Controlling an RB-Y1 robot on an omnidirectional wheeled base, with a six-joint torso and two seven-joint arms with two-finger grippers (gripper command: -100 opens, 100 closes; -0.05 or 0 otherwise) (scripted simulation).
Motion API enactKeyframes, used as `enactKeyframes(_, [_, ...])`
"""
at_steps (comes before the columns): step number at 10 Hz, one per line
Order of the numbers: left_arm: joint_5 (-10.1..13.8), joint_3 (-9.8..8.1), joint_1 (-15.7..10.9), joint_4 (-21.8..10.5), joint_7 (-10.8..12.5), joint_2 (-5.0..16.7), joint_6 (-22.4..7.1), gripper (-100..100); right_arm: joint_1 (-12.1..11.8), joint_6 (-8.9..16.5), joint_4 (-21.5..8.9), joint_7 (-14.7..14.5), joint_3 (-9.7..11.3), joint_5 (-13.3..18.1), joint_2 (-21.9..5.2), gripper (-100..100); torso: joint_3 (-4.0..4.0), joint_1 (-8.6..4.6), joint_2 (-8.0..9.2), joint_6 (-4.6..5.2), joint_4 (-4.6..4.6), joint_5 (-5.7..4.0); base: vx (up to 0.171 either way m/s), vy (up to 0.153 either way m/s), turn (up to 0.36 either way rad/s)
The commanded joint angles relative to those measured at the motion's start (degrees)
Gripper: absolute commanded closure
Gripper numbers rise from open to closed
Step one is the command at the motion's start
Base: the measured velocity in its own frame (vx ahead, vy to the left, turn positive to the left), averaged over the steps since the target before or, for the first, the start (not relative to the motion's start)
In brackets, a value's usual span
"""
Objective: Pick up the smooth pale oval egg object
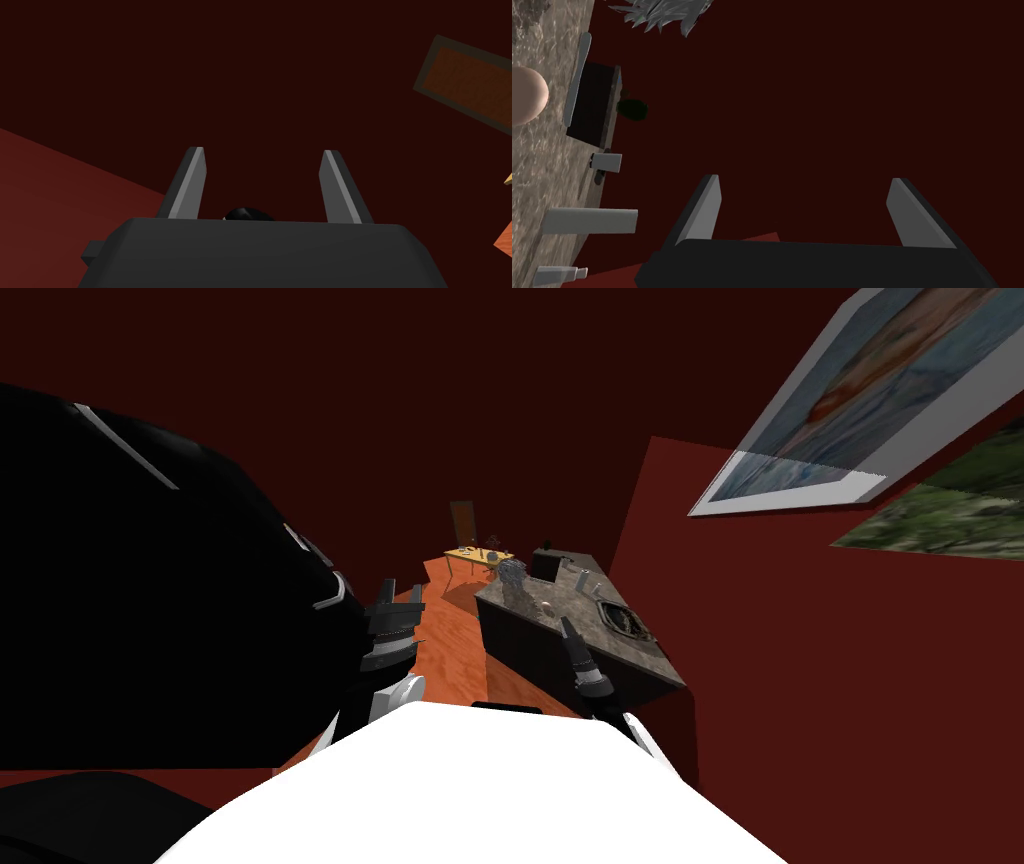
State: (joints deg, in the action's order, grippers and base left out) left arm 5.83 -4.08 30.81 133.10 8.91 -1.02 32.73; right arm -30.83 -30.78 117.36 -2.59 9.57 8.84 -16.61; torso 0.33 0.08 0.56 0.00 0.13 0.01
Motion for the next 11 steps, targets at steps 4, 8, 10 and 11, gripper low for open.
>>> enactKeyframes(4, [0.0, 0.0, 0.0, 0.0, 0.0, 0.0, 0.0, 0, -0.38, 0.48, -6.84, -2.09, 2.67, 4.67, -5.08, -100, -0.1, 0.14, -0.17, 0.0, -0.04, 0.03, -0.084, 0.044, 0.02])
enactKeyframes(8, [0.0, 0.0, 0.01, 0.0, 0.0, 0.0, 0.0, 0, -0.43, 0.93, -12.7, -3.92, 4.04, 8.34, -9.61, -100, -0.19, 0.14, -0.33, 0.0, -0.07, 0.03, -0.058, 0.053, 0.023])
enactKeyframes(10, [0.0, 0.0, 0.01, 0.0, 0.0, 0.0, 0.0, 0, -0.48, 1.44, -18.03, -6.07, 5.05, 12.08, -13.49, -100, -0.22, 0.17, -0.38, 0.0, -0.08, 0.04, -0.066, 0.103, 0.052])
enactKeyframes(11, [0.0, 0.01, 0.01, 0.0, 0.0, -0.01, 0.0, 0, -0.48, 1.44, -19.06, -6.07, 5.05, 12.15, -14.59, -100, -0.16, 0.34, -0.28, 0.01, -0.06, 0.08, -0.063, 0.097, 0.013])
